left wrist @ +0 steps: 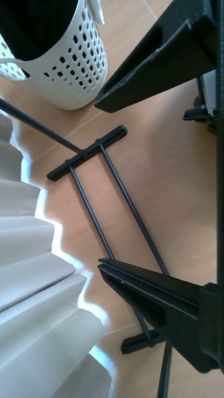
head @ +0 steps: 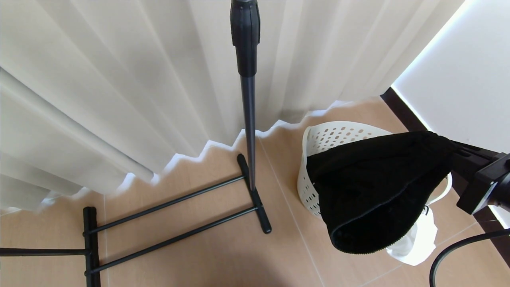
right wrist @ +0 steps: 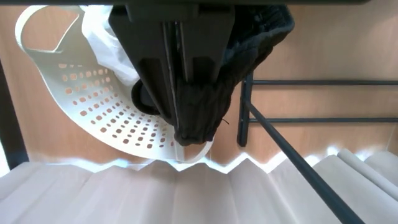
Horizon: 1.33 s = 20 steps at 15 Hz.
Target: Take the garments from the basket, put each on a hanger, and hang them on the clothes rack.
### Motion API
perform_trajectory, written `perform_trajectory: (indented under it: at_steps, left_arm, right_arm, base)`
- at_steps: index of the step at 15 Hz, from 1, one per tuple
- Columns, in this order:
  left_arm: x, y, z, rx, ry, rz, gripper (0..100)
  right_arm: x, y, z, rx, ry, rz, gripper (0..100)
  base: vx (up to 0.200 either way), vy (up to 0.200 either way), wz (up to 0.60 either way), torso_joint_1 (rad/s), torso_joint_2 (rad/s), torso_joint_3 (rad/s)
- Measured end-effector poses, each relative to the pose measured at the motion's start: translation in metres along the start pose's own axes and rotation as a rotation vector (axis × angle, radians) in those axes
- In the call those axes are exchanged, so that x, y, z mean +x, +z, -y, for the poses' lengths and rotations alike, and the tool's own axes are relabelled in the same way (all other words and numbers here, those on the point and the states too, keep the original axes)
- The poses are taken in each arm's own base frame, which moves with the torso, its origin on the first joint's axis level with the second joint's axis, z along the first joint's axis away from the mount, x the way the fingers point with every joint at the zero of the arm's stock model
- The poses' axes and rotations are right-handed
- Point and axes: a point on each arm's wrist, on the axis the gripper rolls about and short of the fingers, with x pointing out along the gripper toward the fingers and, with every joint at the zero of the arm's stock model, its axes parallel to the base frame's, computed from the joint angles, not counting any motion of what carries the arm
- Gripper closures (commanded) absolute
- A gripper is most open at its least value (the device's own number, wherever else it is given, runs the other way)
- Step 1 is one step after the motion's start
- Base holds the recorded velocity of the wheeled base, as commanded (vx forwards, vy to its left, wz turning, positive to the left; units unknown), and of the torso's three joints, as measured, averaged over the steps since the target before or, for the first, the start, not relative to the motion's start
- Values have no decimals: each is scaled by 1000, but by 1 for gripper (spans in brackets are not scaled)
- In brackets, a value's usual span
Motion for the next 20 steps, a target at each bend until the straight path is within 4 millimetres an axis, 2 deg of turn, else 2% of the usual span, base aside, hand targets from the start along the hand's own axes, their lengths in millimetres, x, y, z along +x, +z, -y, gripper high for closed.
perform_trajectory:
  at_steps: [14,20]
  left_arm:
    - [0,0,0,0,0,0,0]
    - [0,0,0,0,0,0,0]
  right_arm:
    - [2,-2,2,-1,-18,-10,100]
    - [3,-6,10,-5,-65,-30,100]
  base:
    - [0,0,0,3,2,204]
    - [0,0,0,60,-334,-69]
